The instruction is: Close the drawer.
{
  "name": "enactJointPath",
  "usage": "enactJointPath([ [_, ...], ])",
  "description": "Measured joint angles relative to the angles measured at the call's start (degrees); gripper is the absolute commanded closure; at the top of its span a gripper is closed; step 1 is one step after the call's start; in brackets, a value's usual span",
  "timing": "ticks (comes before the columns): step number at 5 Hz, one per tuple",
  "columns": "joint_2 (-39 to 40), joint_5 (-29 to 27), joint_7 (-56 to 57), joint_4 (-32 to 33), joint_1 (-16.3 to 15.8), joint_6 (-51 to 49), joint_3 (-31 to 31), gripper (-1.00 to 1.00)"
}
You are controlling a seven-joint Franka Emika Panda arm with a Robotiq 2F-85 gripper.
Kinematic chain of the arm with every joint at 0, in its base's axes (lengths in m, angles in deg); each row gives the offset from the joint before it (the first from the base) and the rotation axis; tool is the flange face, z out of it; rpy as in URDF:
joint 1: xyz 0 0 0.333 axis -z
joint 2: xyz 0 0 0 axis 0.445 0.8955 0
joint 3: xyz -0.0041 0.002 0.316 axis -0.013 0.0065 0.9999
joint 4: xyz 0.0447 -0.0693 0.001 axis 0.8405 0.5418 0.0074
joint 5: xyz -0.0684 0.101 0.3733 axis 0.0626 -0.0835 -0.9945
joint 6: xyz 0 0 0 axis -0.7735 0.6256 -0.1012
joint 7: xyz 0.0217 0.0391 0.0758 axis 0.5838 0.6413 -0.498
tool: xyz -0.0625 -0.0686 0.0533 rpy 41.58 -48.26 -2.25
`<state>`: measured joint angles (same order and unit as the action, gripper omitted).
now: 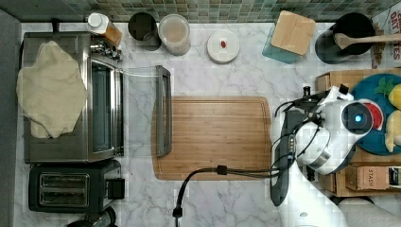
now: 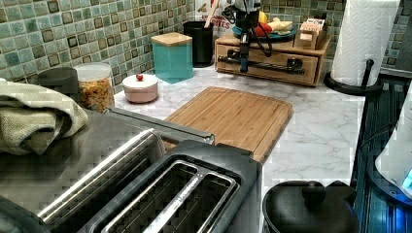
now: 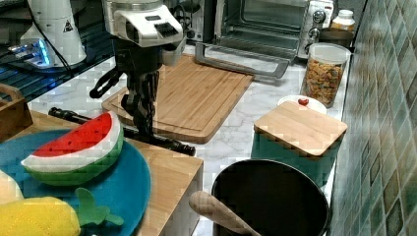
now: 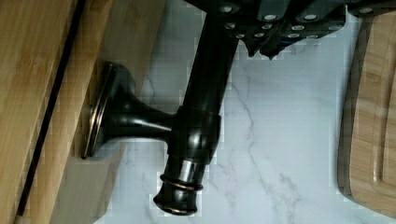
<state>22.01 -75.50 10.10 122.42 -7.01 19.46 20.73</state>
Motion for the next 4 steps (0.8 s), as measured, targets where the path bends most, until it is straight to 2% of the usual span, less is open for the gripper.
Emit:
enactJointPath([
  [1, 1.47, -1.13, 0.00, -2.35, 0.35, -2.35, -0.02, 1.00],
  [4, 1.19, -1.31, -1.18, -2.01, 0.25, -2.07, -0.05, 1.00],
])
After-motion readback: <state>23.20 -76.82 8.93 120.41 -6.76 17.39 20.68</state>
